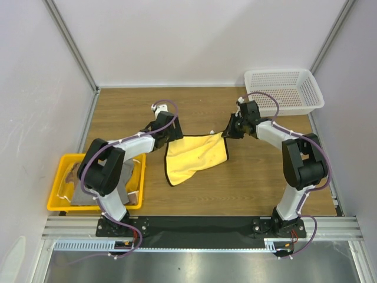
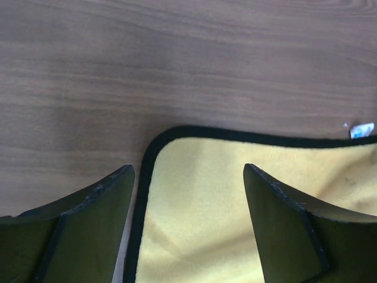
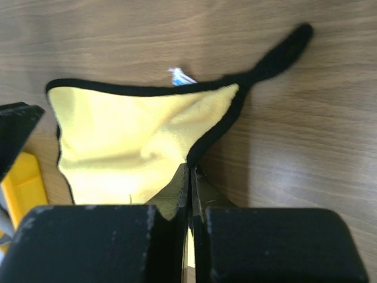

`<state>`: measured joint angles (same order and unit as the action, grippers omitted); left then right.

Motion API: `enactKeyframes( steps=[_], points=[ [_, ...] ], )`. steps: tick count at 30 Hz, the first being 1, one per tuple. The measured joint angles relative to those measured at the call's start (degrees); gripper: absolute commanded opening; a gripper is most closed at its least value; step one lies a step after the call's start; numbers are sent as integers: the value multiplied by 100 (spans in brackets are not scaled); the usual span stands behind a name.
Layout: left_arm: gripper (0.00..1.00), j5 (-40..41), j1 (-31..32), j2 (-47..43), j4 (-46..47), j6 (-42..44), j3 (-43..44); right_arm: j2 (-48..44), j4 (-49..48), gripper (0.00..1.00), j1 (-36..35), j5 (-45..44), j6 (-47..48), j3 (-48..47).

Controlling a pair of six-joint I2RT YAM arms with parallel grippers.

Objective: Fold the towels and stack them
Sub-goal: Flatten out the crumpled towel

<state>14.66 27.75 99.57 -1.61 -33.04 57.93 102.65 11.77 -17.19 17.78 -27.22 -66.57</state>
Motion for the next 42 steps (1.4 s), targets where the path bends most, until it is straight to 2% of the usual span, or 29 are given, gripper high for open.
enactKeyframes(
  steps=[3, 9, 17, 19, 21, 22, 23, 24, 25, 37, 42],
  points=[
    [78, 173, 7, 166, -11, 2, 116, 85, 61, 0, 39, -109, 55, -4],
    [69, 339, 9, 455, -42, 0, 258, 184, 212, 0, 170, -304, 83, -55],
    [55, 348, 9, 826, -39, 0, 402, 199, 332, 0, 203, -337, 98, -164],
    [47, 389, 9, 881, -46, 2, 463, 199, 350, 0, 203, -337, 107, -192],
    [44, 407, 9, 927, -26, 4, 525, 199, 374, 0, 201, -337, 125, -219],
    [32, 407, 11, 949, -13, 2, 549, 199, 385, 0, 201, -337, 136, -227],
    [25, 411, 11, 966, 9, -17, 562, 199, 393, 0, 203, -337, 140, -236],
    [7, 422, 11, 986, 39, -13, 564, 203, 411, 0, 203, -337, 140, -256],
    [0, 420, 11, 994, 59, 11, 566, 203, 413, 0, 203, -337, 140, -262],
    [0, 640, -149, 994, 387, 116, 699, 789, 463, 0, 164, -225, 240, -1375],
    [0, 927, -313, 726, 621, 269, 656, 1054, 149, 0, 111, -17, 358, -1814]
  ],
)
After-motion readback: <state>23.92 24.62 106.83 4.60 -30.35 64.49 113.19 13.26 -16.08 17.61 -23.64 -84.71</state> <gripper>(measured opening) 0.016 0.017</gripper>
